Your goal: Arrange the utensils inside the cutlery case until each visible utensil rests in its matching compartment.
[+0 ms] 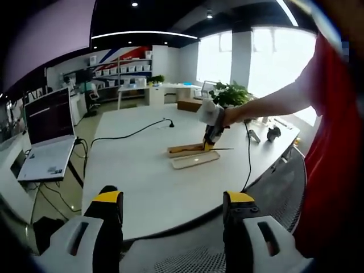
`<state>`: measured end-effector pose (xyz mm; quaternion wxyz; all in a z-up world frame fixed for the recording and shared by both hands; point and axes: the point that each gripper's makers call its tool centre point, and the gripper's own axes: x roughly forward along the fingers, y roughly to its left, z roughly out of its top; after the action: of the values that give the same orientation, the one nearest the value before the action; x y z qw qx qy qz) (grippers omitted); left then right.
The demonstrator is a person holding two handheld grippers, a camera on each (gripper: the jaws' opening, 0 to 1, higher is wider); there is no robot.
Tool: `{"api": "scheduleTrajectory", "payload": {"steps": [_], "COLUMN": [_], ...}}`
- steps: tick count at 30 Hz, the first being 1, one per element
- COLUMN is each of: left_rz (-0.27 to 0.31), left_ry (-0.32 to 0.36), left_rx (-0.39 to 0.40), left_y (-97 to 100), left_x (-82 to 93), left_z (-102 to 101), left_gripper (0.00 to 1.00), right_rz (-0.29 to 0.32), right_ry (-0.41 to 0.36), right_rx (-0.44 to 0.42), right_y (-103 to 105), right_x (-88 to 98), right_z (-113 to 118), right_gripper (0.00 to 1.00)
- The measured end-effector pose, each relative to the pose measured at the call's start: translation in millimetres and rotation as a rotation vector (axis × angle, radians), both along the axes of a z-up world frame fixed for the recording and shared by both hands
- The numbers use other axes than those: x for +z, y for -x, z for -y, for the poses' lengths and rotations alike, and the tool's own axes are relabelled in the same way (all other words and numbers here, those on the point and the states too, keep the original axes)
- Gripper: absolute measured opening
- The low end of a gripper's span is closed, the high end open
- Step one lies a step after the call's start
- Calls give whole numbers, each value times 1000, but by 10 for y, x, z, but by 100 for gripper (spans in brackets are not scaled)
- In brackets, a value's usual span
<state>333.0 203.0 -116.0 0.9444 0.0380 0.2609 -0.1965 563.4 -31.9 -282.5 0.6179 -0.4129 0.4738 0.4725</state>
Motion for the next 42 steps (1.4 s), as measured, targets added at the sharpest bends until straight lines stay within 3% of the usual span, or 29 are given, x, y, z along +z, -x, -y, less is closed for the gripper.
{"api": "scheduleTrajectory", "payload": {"steps": [7,16,22,29,42], "left_rz": [-17,-29,-37,-32,-39], "left_ry": [-8,-15,-16,-3,-3], "left_rx": [5,36,44,49,53], "left_y": [56,154,185,153,165], "left_x": [-63,-75,-109,-119,-153], "left_z": [5,-103,-114,-90,-121], "left_gripper": [74,74,74,76,76], "right_rz": [11,9,11,6,30], "right_ry": [-3,17,1,-13,4], "right_rx": [19,51,17,17,49], "right_y": [35,118,-6,120,-230], "right_x": [47,-101,-26,6,171], "right_z": [-35,-12,13,-27,23], "right_gripper": [1,1,1,1,1]}}
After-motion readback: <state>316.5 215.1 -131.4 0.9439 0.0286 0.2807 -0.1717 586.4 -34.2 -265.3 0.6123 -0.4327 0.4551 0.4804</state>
